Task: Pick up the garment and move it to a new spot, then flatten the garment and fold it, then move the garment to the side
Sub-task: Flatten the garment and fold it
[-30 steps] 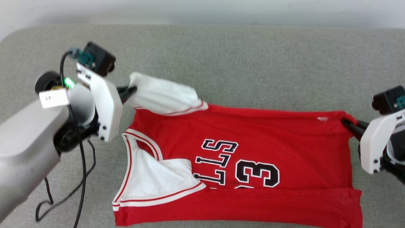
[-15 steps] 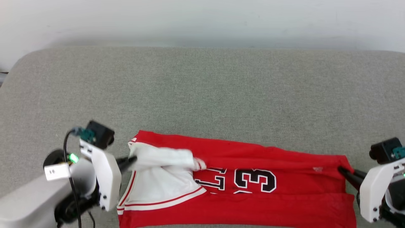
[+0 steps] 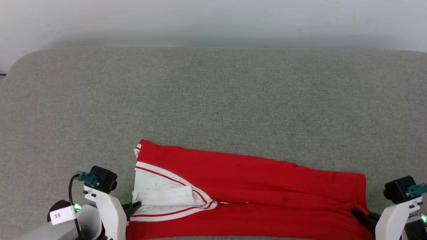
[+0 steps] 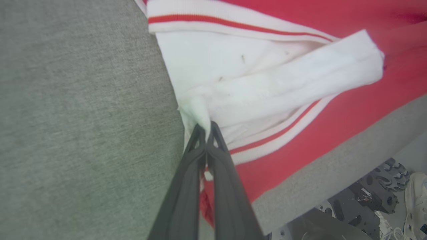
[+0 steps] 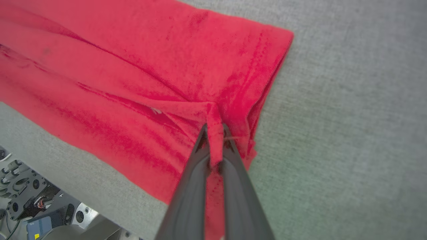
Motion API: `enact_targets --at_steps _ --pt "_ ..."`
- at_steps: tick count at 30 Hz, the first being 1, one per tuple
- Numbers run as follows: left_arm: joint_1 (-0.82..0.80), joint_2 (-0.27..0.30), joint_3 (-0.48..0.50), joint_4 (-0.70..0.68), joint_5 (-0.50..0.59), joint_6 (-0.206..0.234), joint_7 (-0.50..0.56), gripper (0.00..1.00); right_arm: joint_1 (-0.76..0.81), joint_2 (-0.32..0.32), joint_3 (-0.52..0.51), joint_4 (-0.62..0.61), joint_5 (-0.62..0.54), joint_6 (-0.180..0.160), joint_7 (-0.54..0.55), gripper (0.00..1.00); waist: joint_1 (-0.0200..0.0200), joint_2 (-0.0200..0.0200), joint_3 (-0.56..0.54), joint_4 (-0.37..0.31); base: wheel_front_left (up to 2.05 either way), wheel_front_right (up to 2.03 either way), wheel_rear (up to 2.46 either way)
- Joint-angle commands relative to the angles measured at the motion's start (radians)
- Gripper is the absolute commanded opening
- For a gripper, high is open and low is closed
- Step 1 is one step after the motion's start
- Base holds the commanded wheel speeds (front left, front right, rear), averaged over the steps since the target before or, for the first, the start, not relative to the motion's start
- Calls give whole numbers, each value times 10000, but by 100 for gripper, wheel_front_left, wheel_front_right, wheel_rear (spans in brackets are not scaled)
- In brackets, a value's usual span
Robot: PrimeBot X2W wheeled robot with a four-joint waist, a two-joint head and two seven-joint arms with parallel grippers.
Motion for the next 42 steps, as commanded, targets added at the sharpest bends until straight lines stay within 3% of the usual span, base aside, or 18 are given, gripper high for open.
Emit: enact_targets --at_steps 1,4,5,6,12,18,25,33,42 --pt "173 -85 -26 141 -57 -43 -69 0 188 92 -6 104 -43 -8 91 0 0 0 43 19 0 0 0" --pt "216 -285 -9 478 -34 -47 -249 0 283 219 22 353 -37 -10 117 0 0 0 77 55 0 0 0" --pt "218 -329 4 580 21 -19 -341 27 285 263 8 404 -23 -10 61 0 0 0 73 65 0 0 0" --pt "219 -367 38 667 73 13 -493 100 271 306 -45 439 -12 -10 -11 100 0 0 64 74 0 0 0" --pt "274 -457 480 572 521 519 -1963 100 328 226 -447 -4 56 -8 -355 100 0 0 -218 142 0 0 0" --pt "574 -407 1010 18 1013 1622 -3447 100 545 27 -1235 -892 345 -8 -176 100 0 0 -445 237 0 0 0" --pt "1064 -586 2151 -683 1857 2888 -3908 100 617 -190 -2067 -1250 514 -8 554 100 0 0 -463 412 0 0 0" --pt "2765 -1738 5099 -1813 4571 4023 -3923 100 652 -389 -2540 -1000 1001 -8 2107 100 0 0 -244 725 0 0 0" --pt "4736 -3638 7930 -2508 7263 4059 -3923 100 562 -54 -2513 -293 1180 -8 2829 100 0 0 79 1093 0 0 0"
